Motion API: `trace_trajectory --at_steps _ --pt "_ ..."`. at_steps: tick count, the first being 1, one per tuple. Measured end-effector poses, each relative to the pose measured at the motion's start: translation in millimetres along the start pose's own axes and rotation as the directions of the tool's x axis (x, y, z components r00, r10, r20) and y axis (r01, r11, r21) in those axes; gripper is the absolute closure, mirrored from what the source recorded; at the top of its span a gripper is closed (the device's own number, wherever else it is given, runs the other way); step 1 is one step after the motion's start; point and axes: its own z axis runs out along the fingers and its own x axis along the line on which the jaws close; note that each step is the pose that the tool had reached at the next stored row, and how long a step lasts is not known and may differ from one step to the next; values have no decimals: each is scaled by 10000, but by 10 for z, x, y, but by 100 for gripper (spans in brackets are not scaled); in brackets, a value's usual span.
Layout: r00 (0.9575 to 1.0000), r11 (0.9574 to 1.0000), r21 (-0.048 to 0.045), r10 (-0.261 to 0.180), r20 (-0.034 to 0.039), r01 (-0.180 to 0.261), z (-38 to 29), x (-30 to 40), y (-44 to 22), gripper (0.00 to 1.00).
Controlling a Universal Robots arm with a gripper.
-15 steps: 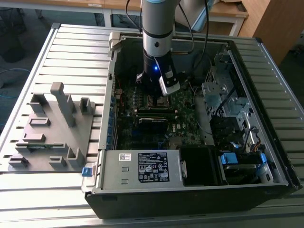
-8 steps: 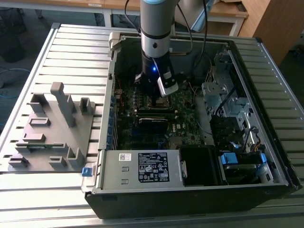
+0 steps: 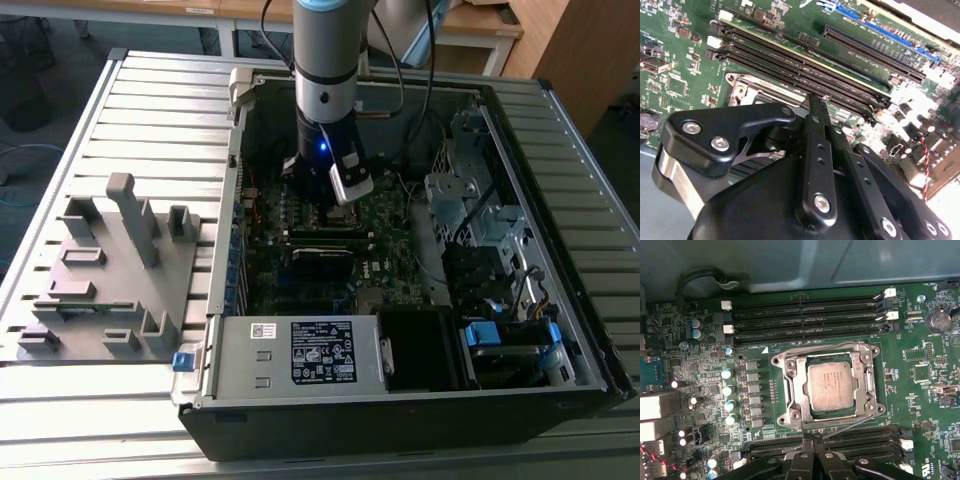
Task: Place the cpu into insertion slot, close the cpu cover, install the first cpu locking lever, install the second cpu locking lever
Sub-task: 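Install the second cpu locking lever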
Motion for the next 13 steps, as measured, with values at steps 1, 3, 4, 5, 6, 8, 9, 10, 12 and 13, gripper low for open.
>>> trace_trajectory --at_steps 1,3,4,5,6,8,9,10,12,13 --pt "10000 10000 0 0 0 0 0 1 -1 90" --pt "10000 10000 1 -1 0 1 1 1 -4 90" --pt "10000 10000 1 0 0 0 2 1 -5 90" --pt "10000 10000 1 1 -1 -1 3 1 -5 90" --pt "10000 10000 1 0 -1 0 5 1 -6 90" --pt "10000 10000 0 0 0 0 7 1 -9 90" --pt "10000 10000 0 0 0 0 7 1 -10 90" --pt "10000 10000 1 0 0 0 8 2 -13 90" --pt "10000 10000 2 0 -1 0 9 4 -19 90" --pt "10000 10000 2 0 -1 0 10 5 -23 90"
